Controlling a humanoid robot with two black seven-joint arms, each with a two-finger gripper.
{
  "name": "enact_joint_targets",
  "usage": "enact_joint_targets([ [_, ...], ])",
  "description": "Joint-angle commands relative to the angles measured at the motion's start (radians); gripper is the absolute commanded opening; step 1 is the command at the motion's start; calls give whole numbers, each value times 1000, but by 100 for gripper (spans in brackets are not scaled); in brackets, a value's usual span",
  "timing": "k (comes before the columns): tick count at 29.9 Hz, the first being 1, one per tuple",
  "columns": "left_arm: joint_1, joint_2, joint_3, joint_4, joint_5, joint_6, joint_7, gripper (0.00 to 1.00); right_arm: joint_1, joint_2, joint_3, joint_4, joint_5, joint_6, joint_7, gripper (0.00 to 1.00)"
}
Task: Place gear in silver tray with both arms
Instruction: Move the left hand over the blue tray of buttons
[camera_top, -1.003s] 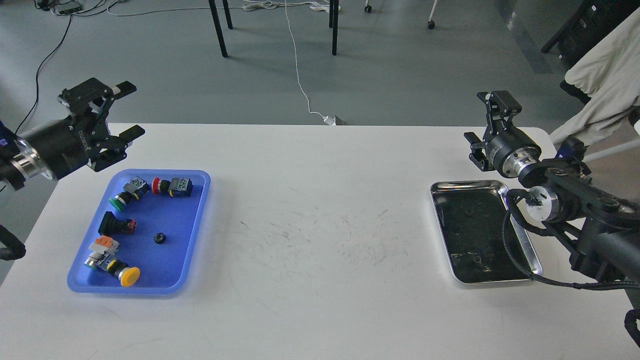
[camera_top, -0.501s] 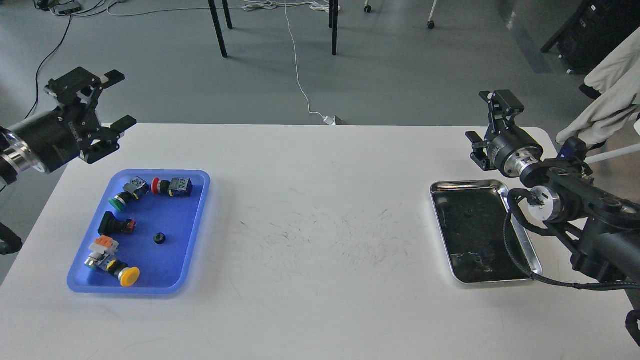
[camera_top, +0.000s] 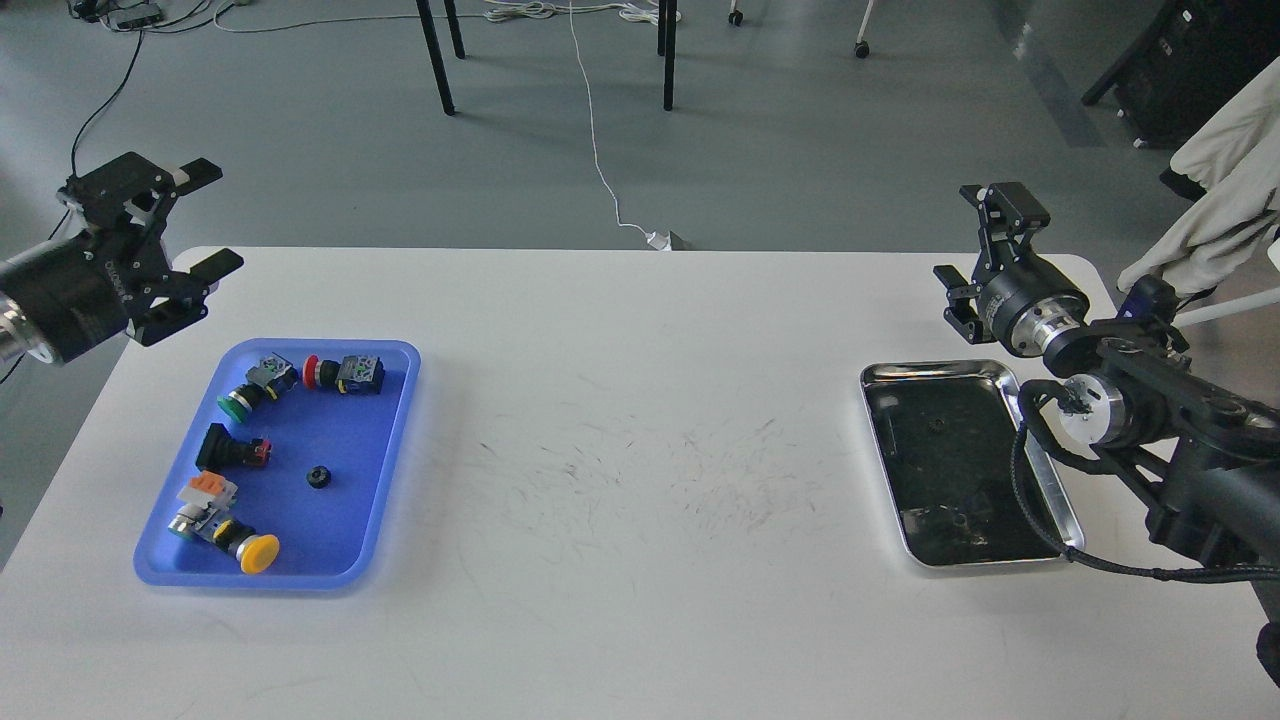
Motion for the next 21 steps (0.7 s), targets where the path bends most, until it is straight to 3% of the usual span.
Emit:
enact_joint_targets([
  [1,1,22,29,-28,46,-10,-11,99,0,-2,0,0,1,0,0,99],
  [8,0,64,30,-105,352,-15,-11,99,-1,-2,-3,1,-1,0,2,99],
  [14,-11,75,29,-124,432,56,-11,98,-1,-2,-3,-2,-1,2,2,99],
  [21,1,72,32,-131,448,74,-11,98,-5,-2,-5,-2,-1,2,2,99],
])
